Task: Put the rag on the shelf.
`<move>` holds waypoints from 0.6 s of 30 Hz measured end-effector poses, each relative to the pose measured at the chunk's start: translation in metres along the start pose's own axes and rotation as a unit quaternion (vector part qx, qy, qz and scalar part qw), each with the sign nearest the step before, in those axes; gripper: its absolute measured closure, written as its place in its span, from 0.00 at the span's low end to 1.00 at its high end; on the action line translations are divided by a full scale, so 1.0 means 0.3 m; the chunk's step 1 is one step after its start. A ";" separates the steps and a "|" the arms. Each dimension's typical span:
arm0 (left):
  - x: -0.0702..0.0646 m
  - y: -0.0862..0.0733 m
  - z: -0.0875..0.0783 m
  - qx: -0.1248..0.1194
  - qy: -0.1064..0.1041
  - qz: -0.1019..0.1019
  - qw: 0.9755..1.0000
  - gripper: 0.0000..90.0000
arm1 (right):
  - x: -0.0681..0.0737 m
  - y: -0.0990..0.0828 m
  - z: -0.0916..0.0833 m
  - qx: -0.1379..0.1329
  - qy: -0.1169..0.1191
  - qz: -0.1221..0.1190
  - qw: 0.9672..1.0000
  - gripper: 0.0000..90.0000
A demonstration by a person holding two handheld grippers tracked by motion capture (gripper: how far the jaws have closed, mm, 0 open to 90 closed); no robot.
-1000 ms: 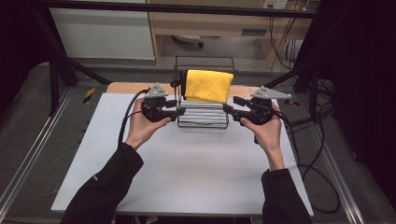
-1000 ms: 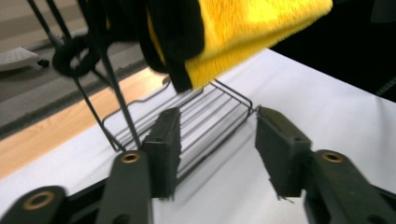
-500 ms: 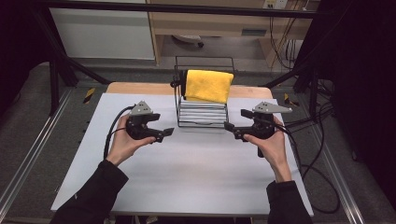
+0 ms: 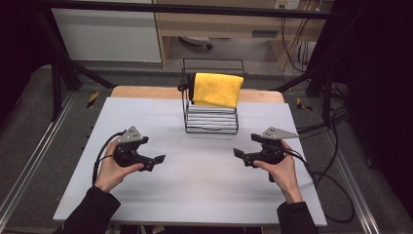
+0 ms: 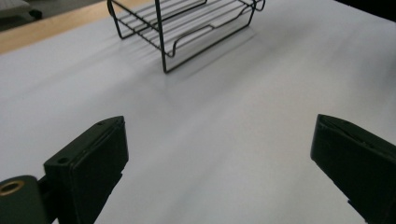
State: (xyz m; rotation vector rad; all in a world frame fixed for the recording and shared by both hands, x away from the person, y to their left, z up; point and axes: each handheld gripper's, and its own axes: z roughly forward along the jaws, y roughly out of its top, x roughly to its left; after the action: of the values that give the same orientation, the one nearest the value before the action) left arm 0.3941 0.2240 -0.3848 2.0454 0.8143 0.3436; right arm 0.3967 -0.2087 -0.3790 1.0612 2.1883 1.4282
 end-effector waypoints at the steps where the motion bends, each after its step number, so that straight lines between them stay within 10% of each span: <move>1: 0.000 -0.016 0.001 0.003 0.001 -0.001 1.000 0.04 | 0.001 -0.015 0.005 0.005 0.000 0.000 1.000 0.08; 18: 0.044 -0.216 -0.045 0.022 0.021 -0.019 0.999 0.04 | -0.029 -0.223 0.003 0.079 -0.004 0.004 0.997 0.06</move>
State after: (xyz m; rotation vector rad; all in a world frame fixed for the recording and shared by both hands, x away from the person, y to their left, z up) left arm 0.3699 0.2671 -0.4309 2.0678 0.8918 0.3512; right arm 0.3758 -0.2294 -0.4397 1.1262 2.3261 1.2672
